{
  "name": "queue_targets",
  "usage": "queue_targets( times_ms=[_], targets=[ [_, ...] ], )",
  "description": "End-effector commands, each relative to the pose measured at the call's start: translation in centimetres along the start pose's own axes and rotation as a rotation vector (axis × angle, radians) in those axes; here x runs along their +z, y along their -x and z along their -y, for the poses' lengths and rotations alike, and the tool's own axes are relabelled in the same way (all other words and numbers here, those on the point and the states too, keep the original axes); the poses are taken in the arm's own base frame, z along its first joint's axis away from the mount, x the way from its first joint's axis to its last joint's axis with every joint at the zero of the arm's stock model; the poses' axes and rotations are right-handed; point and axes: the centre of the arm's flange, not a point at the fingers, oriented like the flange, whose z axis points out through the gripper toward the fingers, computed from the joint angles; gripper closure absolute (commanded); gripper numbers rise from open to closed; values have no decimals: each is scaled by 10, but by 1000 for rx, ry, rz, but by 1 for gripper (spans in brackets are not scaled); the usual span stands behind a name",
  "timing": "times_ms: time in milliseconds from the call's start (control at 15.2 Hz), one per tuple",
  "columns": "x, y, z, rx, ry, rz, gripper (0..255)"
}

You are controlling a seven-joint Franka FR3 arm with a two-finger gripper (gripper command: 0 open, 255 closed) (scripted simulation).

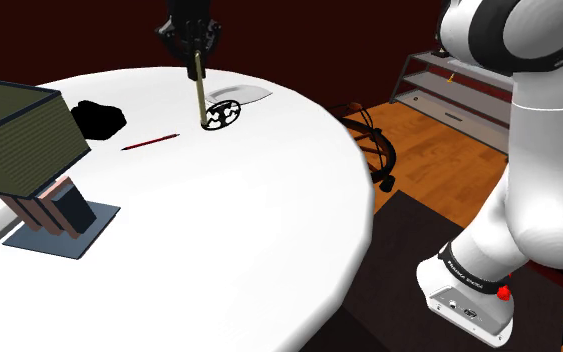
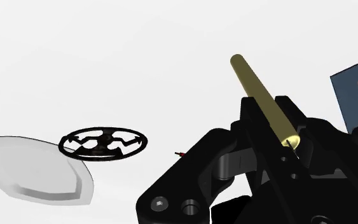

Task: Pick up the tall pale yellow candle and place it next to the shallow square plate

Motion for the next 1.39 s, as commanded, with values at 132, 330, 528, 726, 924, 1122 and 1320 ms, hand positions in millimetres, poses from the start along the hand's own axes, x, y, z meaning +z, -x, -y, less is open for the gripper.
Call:
queue_targets(
  times_ms=[132,330,528,726,924,1122,1320],
  targets=[
    [12,-14,-52,-1,-1,-1,255],
    [21,-25,-89,-1,-1,-1,255],
    [30,-36,-126,-1,-1,-1,255],
    [39,-47,-163,-1,-1,-1,255],
    [49,-58,-200,-1,-1,-1,255],
    [58,-70,-237,-1,-1,-1,255],
    [69,-77,-261,-1,-1,-1,255]
  ],
)
